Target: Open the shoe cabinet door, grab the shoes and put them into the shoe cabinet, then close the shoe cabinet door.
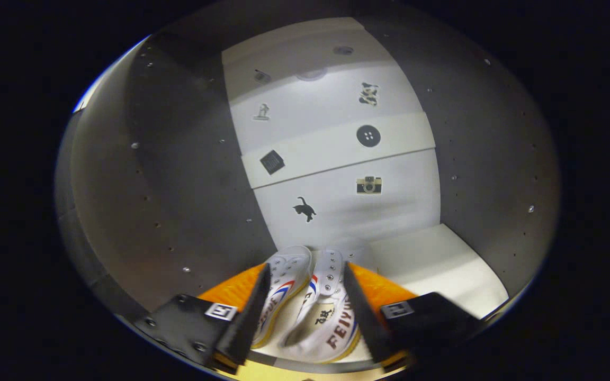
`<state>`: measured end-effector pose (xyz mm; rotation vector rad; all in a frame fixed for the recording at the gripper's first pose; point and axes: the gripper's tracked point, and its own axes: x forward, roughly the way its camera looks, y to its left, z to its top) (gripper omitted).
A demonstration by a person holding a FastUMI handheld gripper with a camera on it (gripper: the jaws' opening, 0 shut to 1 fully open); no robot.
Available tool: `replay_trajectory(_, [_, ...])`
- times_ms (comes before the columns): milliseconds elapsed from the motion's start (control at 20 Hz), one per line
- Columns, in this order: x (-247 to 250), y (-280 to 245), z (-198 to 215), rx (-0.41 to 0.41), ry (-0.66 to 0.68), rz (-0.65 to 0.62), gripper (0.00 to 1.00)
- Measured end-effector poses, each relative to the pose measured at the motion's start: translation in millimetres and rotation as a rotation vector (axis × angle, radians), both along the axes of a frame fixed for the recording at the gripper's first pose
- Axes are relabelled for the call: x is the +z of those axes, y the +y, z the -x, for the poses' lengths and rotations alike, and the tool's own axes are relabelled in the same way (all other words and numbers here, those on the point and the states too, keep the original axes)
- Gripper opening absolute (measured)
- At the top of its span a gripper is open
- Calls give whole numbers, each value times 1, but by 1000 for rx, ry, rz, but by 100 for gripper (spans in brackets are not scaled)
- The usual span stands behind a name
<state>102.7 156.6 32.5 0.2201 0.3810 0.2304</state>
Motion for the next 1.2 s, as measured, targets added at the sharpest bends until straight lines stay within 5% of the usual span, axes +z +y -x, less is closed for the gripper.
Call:
replay_trajectory(100, [16, 2, 27, 10, -41, 43, 98])
replay_trajectory(450, [85, 3, 134, 58, -193, 109, 98])
replay_trajectory(1200, [161, -70, 372, 141, -274, 99, 97])
